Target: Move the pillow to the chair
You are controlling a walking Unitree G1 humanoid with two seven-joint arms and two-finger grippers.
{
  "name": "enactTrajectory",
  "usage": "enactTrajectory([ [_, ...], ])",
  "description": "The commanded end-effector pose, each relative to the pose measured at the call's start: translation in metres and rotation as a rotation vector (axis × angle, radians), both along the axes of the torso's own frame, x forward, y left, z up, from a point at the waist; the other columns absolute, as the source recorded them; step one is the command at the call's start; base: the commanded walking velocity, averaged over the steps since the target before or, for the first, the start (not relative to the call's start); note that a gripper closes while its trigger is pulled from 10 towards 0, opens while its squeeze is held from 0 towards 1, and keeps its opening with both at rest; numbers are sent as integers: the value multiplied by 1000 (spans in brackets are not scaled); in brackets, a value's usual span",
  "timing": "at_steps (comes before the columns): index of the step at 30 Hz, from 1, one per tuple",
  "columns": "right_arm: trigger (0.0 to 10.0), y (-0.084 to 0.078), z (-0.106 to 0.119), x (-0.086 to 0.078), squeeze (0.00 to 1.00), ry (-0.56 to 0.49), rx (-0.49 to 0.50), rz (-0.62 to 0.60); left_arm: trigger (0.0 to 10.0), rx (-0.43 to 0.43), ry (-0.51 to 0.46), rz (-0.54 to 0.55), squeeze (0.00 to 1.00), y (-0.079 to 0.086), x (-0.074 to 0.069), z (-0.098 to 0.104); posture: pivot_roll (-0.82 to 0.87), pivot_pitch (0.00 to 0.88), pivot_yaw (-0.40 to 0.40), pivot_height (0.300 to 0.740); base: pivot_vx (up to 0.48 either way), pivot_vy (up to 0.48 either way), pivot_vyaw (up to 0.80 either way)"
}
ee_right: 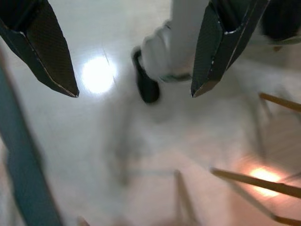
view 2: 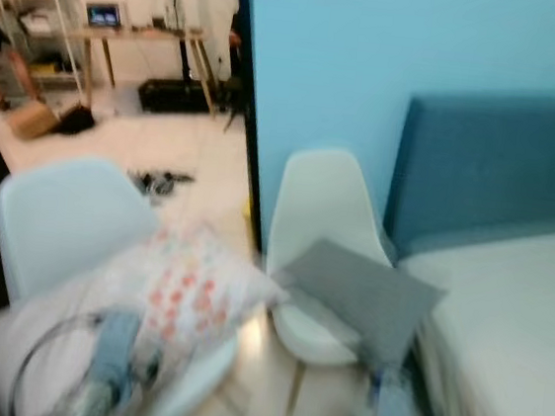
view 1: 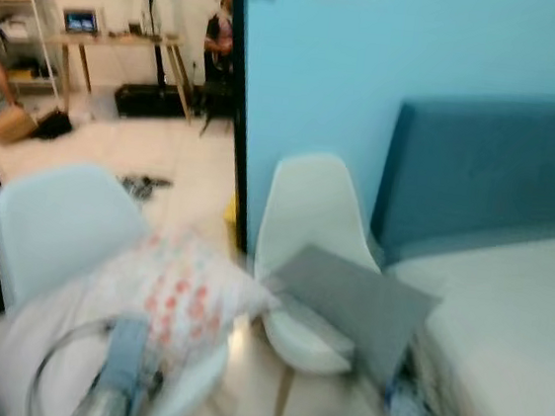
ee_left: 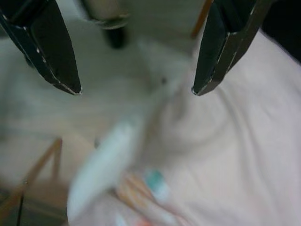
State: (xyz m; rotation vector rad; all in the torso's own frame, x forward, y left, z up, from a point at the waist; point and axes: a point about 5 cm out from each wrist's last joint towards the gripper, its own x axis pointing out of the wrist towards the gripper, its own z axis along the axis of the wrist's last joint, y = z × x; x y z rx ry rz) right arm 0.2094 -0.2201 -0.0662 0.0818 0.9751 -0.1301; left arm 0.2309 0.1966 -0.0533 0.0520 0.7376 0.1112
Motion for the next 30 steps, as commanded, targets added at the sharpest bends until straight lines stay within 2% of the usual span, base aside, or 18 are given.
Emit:
enactTrajectory([
  [1, 10000, 5, -3, -3, 0, 19, 2, 14, 10000, 12, -44, -23, 0, 0, 12, 9, -115, 6, 40, 740, 0, 0, -725],
  [15, 10000, 4, -1, 1, 0, 22, -25, 40, 10000, 7, -56, -46, 0, -5, 11, 8, -118, 12, 33, 740, 0, 0, -719],
  [27, 10000, 4, -1, 0, 0, 28, -37, 37, 10000, -9, -34, -56, 0, -6, 2, 2, -121, 25, 30, 740, 0, 0, -718],
  [30, 10000, 4, -1, 0, 0, 31, -39, 34, 10000, -2, -1, -46, 0, -3, -5, -3, -120, 26, 31, 740, 0, 0, -712],
])
